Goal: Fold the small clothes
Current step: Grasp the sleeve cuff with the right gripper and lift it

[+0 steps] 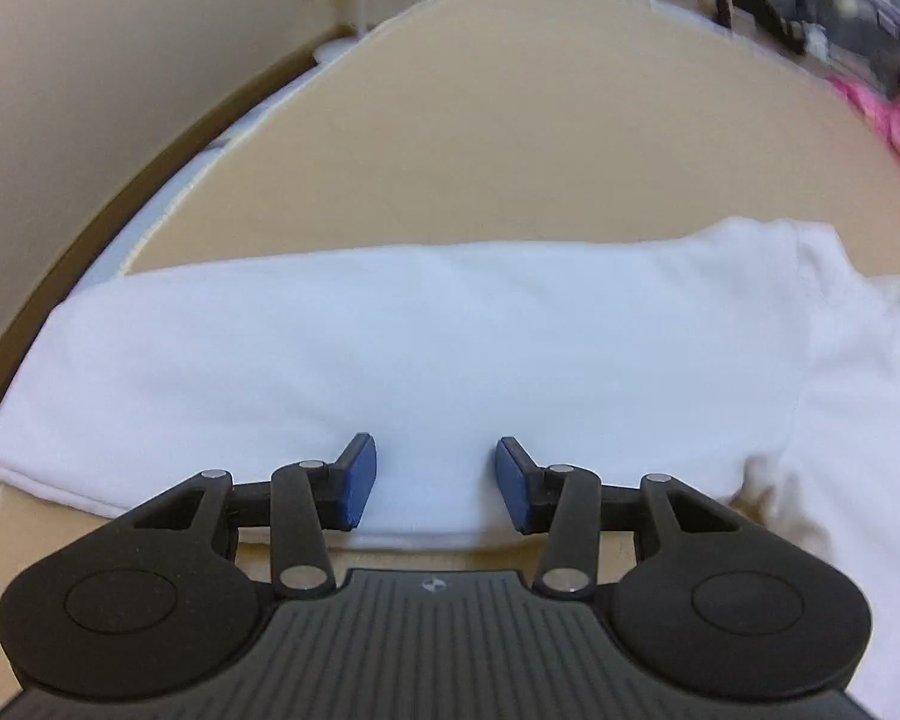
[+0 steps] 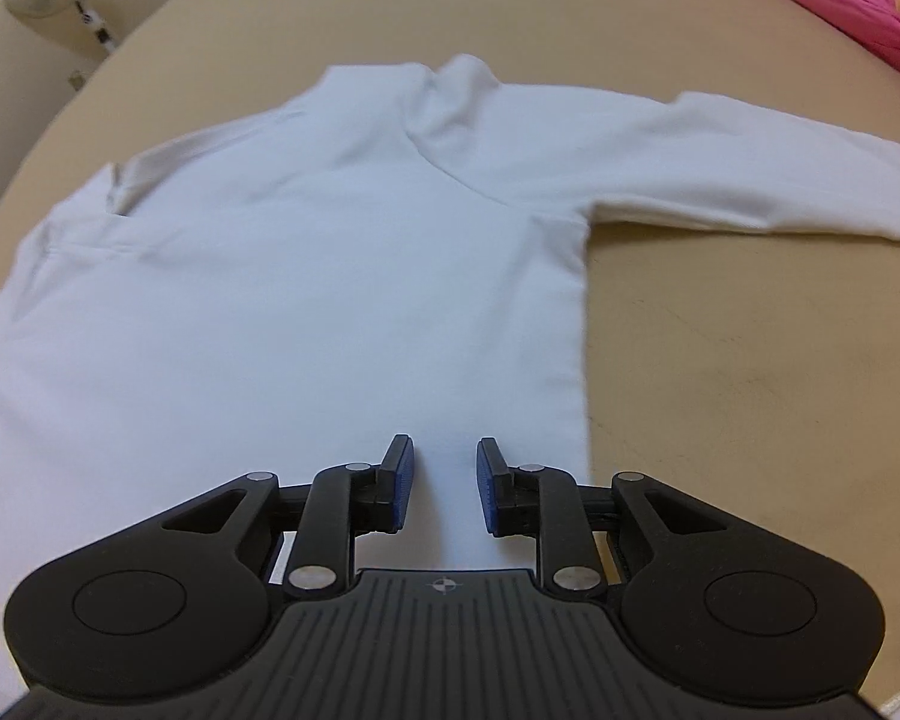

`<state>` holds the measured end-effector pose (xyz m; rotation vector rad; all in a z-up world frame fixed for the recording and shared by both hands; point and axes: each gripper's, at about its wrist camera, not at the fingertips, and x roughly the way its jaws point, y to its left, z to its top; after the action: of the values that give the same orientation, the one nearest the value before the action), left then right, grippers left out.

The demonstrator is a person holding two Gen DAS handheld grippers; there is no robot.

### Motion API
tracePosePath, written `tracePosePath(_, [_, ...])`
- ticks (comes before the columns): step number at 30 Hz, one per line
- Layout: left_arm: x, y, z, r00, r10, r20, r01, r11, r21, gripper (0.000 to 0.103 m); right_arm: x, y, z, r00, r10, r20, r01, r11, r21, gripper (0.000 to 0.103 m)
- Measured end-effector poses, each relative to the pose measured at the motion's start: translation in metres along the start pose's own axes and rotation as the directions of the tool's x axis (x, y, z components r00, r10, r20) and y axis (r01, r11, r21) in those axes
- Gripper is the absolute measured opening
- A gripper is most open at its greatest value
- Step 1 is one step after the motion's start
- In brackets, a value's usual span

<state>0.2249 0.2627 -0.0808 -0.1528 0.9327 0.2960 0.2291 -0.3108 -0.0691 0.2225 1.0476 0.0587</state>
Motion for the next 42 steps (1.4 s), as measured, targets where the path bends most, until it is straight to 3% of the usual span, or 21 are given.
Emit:
tracePosePath(2, [-0.016,-0.013,0.002,0.998,-0.022,0.066,0.020,0.999,0.032,0.049,-0.001,-0.003,0.001,1.000,0.005,0.003,-0.005,1.000,0.014,0.024])
tracePosePath(5, [-0.040,-0.044,-0.002,0.967,-0.200,0.158,0.180,0.975,0.132,0.050,-0.002,-0.006,0.002,1.000,0.000,0.011,0.000,1.000,0.022,0.024])
tracePosePath(8, [-0.042,-0.079,-0.013,0.929,-0.343,0.137,0.304,0.921,0.243,0.050,-0.004,-0.008,0.003,1.000,-0.005,0.016,0.004,1.000,0.028,0.024])
tracePosePath(10, [-0.032,-0.105,-0.020,0.922,-0.376,0.094,0.334,0.893,0.300,0.050,-0.008,-0.013,0.005,0.999,-0.014,0.032,0.013,0.999,0.045,0.024])
tracePosePath(11, [-0.024,-0.109,-0.025,0.925,-0.373,0.065,0.334,0.884,0.328,0.050,-0.011,-0.018,0.007,0.999,-0.018,0.046,0.015,0.998,0.060,0.024])
tracePosePath(13, [0.000,-0.130,-0.032,0.961,-0.274,-0.033,0.265,0.883,0.387,0.050,-0.023,-0.035,0.014,0.995,-0.024,0.101,0.011,0.992,0.126,0.024])
tracePosePath(14, [0.004,-0.138,-0.041,0.970,-0.240,-0.039,0.234,0.878,0.419,0.054,-0.030,-0.046,0.018,0.991,-0.023,0.133,0.002,0.987,0.161,0.024])
tracePosePath(16, [0.003,-0.144,-0.042,0.972,-0.233,-0.024,0.219,0.868,0.446,0.053,-0.044,-0.071,0.027,0.979,-0.019,0.202,-0.028,0.973,0.228,0.024])
tracePosePath(20, [0.014,-0.146,-0.037,0.967,-0.250,-0.041,0.244,0.876,0.416,0.054,-0.058,-0.133,0.043,0.951,-0.067,0.302,-0.052,0.928,0.369,0.024])
tracePosePath(24, [0.019,-0.141,-0.035,0.965,-0.256,-0.048,0.253,0.876,0.410,0.055,-0.050,-0.199,0.052,0.936,-0.133,0.326,-0.041,0.878,0.477,0.024])
tracePosePath(26, [0.005,-0.131,-0.033,0.965,-0.258,-0.048,0.255,0.878,0.405,0.056,-0.042,-0.227,0.054,0.931,-0.160,0.329,-0.023,0.871,0.490,0.024])
tracePosePath(29, [0.004,-0.129,-0.032,0.965,-0.260,-0.045,0.255,0.877,0.408,0.057,-0.027,-0.265,0.050,0.924,-0.141,0.356,-0.071,0.850,0.522,0.025])
tracePosePath(32, [0.004,-0.129,-0.033,0.963,-0.266,-0.044,0.261,0.876,0.406,0.057,-0.014,-0.305,0.040,0.914,-0.144,0.379,-0.121,0.795,0.594,0.025])
tracePosePath(35, [0.004,-0.129,-0.034,0.962,-0.271,-0.040,0.264,0.875,0.406,0.057,-0.001,-0.345,0.028,0.908,-0.170,0.382,-0.163,0.698,0.698,0.025])
tracePosePath(37, [0.004,-0.129,-0.035,0.962,-0.272,-0.038,0.263,0.875,0.406,0.057,0.005,-0.363,0.022,0.893,-0.158,0.422,-0.230,0.645,0.729,0.024])
tracePosePath(42, [0.003,-0.129,-0.035,0.963,-0.268,-0.039,0.261,0.878,0.402,0.057,0.013,-0.375,0.026,0.869,-0.191,0.456,-0.253,0.620,0.743,0.024])
